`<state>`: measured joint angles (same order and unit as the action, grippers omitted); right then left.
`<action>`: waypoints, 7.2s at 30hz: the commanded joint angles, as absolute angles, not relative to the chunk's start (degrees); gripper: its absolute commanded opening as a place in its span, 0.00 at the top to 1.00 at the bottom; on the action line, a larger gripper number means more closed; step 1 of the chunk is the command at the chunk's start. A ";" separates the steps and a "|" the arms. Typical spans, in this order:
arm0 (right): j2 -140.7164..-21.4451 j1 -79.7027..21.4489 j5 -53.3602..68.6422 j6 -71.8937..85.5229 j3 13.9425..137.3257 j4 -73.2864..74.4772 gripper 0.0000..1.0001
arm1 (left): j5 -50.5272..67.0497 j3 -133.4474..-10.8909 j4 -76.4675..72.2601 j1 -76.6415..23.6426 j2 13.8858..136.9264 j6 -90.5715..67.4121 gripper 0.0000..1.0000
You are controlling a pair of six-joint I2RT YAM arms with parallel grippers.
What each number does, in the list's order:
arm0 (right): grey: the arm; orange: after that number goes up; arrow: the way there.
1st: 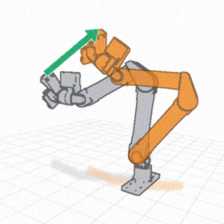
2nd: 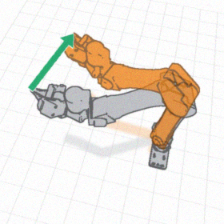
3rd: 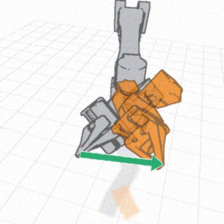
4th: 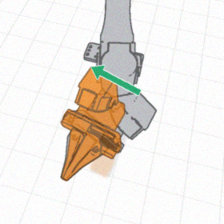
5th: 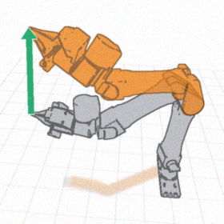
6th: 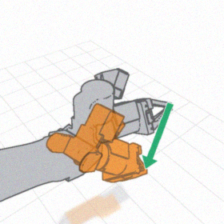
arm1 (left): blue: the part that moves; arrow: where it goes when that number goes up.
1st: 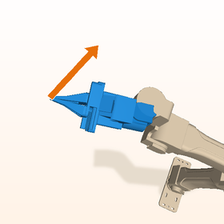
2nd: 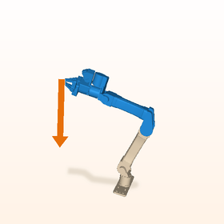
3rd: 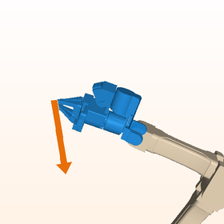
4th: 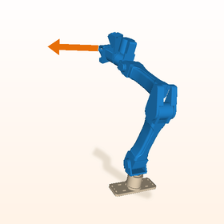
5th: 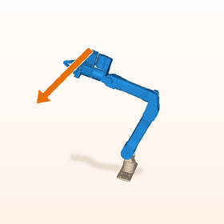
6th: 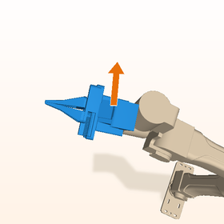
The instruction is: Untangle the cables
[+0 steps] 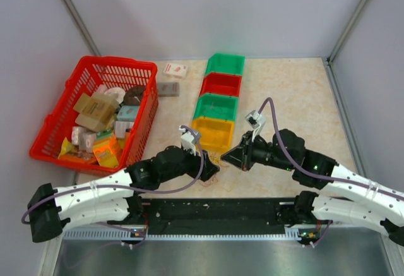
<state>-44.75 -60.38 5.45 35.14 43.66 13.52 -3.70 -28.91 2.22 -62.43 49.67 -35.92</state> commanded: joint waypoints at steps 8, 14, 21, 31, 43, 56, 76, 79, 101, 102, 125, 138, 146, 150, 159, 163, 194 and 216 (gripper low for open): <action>-42.72 -63.98 11.34 38.94 49.91 2.72 1.00 | -6.41 -30.76 0.53 -60.21 56.33 -35.15 0.72; -41.05 -63.98 7.92 34.12 58.69 10.53 1.00 | -8.52 -26.64 1.41 -59.86 53.62 -36.91 1.00; -40.69 -63.98 -2.00 25.15 71.70 21.26 1.00 | -10.02 -20.58 5.10 -59.68 45.54 -38.32 1.00; -42.71 -63.98 -16.08 13.28 87.01 28.92 1.00 | -14.59 -17.58 16.96 -59.06 33.76 -39.99 1.00; -43.86 -63.90 -6.16 16.43 81.48 31.29 1.00 | 3.85 -33.37 8.71 -59.15 35.85 -27.61 0.37; -45.08 -63.90 9.57 22.06 70.67 26.90 1.00 | 9.76 -52.47 6.23 -58.98 48.26 -21.53 0.50; -45.61 -63.98 20.57 22.23 66.01 19.34 1.00 | 34.53 -44.75 -12.90 -52.21 46.50 -28.30 0.36; -46.14 -63.98 20.66 22.32 65.66 18.81 1.00 | 35.24 -43.94 -15.20 -52.21 44.74 -28.57 0.27; -48.87 -63.98 24.96 26.01 62.75 13.01 1.00 | 31.29 -46.58 -17.75 -52.21 47.55 -30.32 0.57; -48.95 -63.90 24.96 26.02 62.49 12.92 1.00 | 31.46 -46.50 -18.19 -52.21 47.64 -30.41 0.55; -48.08 -63.90 20.49 29.18 59.24 11.51 0.81 | 32.70 -45.00 -21.53 -52.21 47.11 -31.03 1.00; -34.35 -63.98 -8.97 26.38 45.44 15.74 0.32 | 28.48 -40.78 -18.46 -52.21 41.75 -30.50 1.00; -40.78 -63.81 8.07 16.18 46.41 6.42 0.38 | 27.95 -41.39 -16.44 -52.21 40.78 -30.32 1.00; -39.46 -63.81 9.92 14.42 45.96 5.27 0.34 | 28.39 -41.40 -16.35 -52.21 40.87 -30.50 1.00; -37.01 -63.90 6.25 12.22 47.20 11.33 0.37 | 28.65 -41.84 -15.38 -52.21 41.05 -30.41 1.00; -34.37 -63.90 0.19 13.71 48.60 14.32 0.38 | 28.83 -42.27 -14.85 -52.21 41.13 -30.41 1.00; -28.06 -63.90 -49.88 34.44 46.76 26.78 1.00 | -2.43 -42.19 4.91 -52.21 24.45 -22.94 1.00; -23.39 -58.62 -79.71 34.11 60.73 56.16 1.00 | -25.66 -67.57 37.87 -52.29 9.93 -9.85 1.00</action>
